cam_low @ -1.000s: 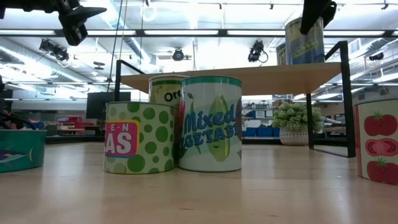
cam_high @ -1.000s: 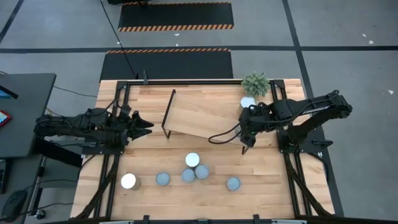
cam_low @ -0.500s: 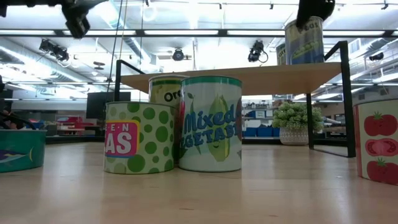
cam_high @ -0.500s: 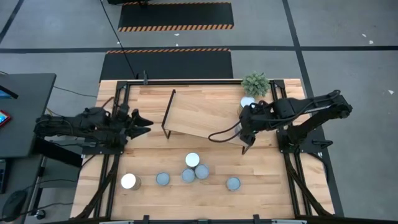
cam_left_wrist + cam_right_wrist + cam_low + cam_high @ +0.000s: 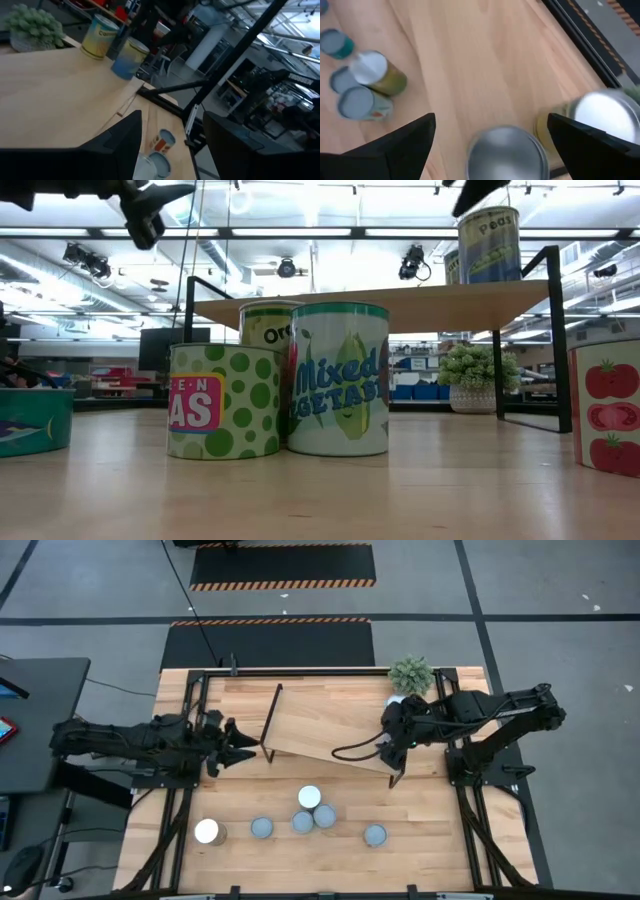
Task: Pick and place cans onto a shelf
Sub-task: Put the canned oranges on the shelf
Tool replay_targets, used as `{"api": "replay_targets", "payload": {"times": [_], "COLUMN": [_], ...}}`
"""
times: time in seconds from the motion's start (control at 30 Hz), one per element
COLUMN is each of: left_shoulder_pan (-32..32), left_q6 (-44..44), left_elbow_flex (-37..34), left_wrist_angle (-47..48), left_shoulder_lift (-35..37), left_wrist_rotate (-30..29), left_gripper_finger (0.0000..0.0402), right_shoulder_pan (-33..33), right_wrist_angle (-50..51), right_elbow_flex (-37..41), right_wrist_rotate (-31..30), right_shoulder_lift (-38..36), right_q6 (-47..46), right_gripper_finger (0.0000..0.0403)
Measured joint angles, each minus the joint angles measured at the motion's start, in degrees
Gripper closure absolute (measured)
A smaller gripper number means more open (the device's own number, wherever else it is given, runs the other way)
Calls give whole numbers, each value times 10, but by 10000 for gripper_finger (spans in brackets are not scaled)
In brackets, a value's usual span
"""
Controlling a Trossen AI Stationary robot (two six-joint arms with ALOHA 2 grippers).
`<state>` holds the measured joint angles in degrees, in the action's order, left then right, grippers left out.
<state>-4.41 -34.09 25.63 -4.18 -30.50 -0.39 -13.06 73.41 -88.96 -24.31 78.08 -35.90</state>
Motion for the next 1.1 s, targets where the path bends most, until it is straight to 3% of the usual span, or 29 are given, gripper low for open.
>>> {"api": "replay_targets", "payload": {"times": [0.27, 0.63, 1.1], "left_shoulder_pan": [-42, -133, -177], "left_q6": [27, 62, -27], "left_elbow_flex": [34, 203, 221], "left_wrist_angle": [22, 351, 374], "left_shoulder_lift": [-39, -93, -92], "left_wrist_rotate": [-4, -11, -15], "left_gripper_finger": [184, 184, 184], "right_shoulder_pan": [0, 0, -12], "right_wrist_angle": [-85, -151, -222], "right_elbow_flex": [-30, -172, -198], "right_wrist_rotate": [40, 118, 222], "right_shoulder_lift": [73, 241, 387], "right_q6": [78, 217, 324], "right_gripper_finger": [11, 14, 14]}}
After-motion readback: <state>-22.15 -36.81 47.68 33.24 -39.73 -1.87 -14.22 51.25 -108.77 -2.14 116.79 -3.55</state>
